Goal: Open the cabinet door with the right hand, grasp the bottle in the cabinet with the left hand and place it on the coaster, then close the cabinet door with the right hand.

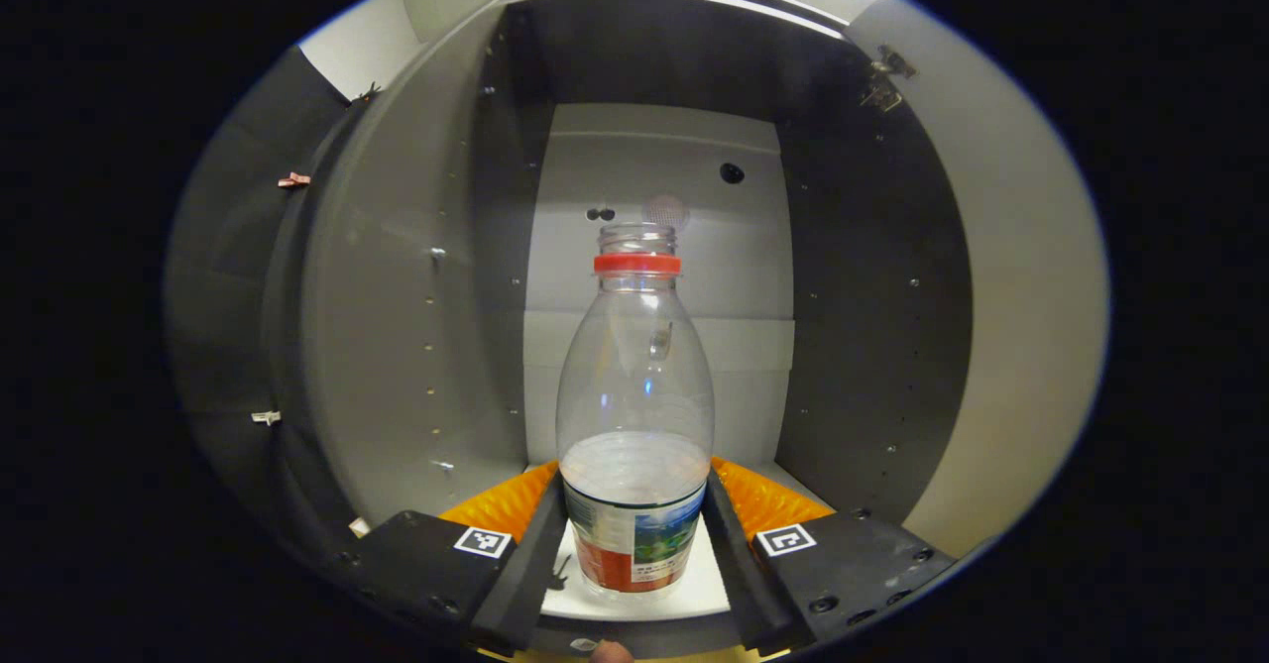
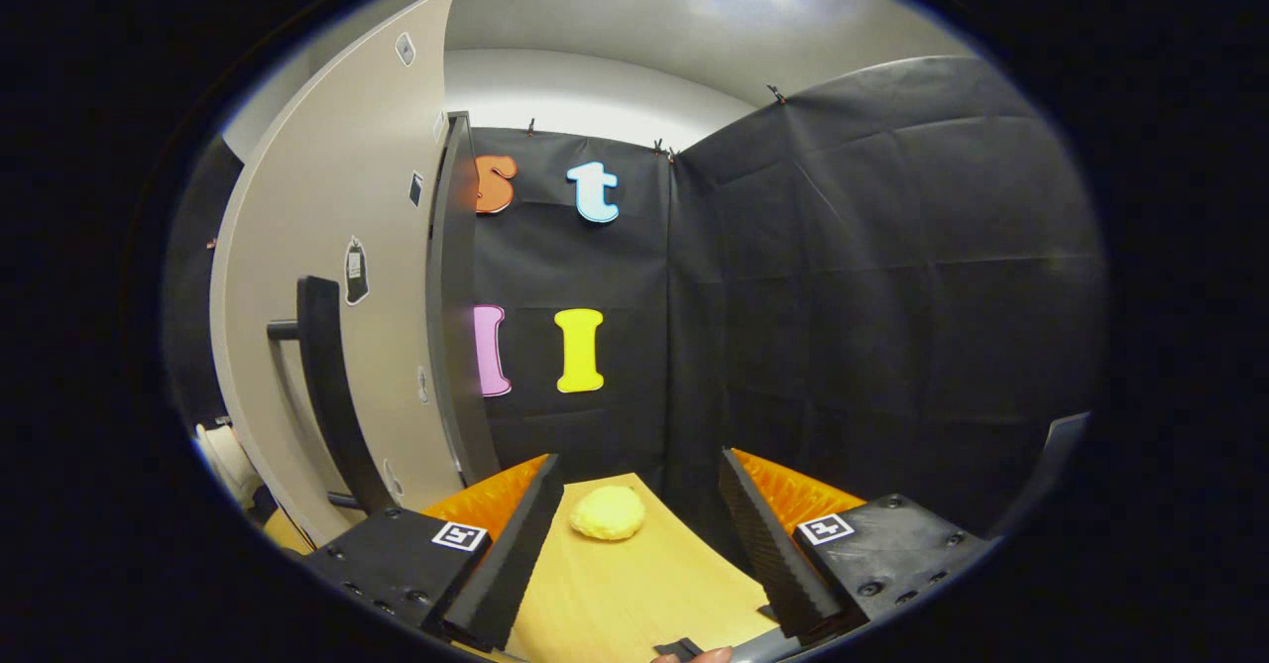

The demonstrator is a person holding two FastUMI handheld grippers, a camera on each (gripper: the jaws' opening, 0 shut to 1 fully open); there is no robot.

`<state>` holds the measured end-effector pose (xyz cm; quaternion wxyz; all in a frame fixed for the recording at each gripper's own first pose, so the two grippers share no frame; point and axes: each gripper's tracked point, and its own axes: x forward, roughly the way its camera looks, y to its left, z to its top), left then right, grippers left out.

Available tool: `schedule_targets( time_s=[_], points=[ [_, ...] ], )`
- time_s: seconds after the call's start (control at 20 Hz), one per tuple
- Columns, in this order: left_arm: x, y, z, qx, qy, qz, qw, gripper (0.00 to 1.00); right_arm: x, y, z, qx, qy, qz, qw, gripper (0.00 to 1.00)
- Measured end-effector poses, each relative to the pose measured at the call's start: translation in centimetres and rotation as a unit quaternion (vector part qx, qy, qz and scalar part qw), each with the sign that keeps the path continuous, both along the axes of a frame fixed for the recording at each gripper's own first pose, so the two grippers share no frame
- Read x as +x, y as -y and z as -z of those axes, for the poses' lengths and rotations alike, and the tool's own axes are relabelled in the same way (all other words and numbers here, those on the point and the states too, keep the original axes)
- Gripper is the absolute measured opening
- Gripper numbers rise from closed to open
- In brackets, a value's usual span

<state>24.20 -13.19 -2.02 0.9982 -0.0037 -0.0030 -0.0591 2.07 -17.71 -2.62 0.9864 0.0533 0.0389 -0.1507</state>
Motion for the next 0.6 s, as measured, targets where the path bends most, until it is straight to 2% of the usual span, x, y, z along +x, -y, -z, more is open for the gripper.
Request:
schedule_targets(
  time_s=[0.45, 0.6],
  points=[
    [-9.9, -5.9, 1.9, 0.010, 0.023, 0.011, 1.000, 0.75, -0.4, -2.3, -1.2, 0.000, 0.009, -0.018, 1.000, 0.98],
    [-12.4, -7.8, 3.3, 0.028, 0.031, 0.015, 0.999, 0.75, -0.4, -2.8, -1.8, -0.004, 0.015, -0.016, 1.000, 0.97]
  ],
)
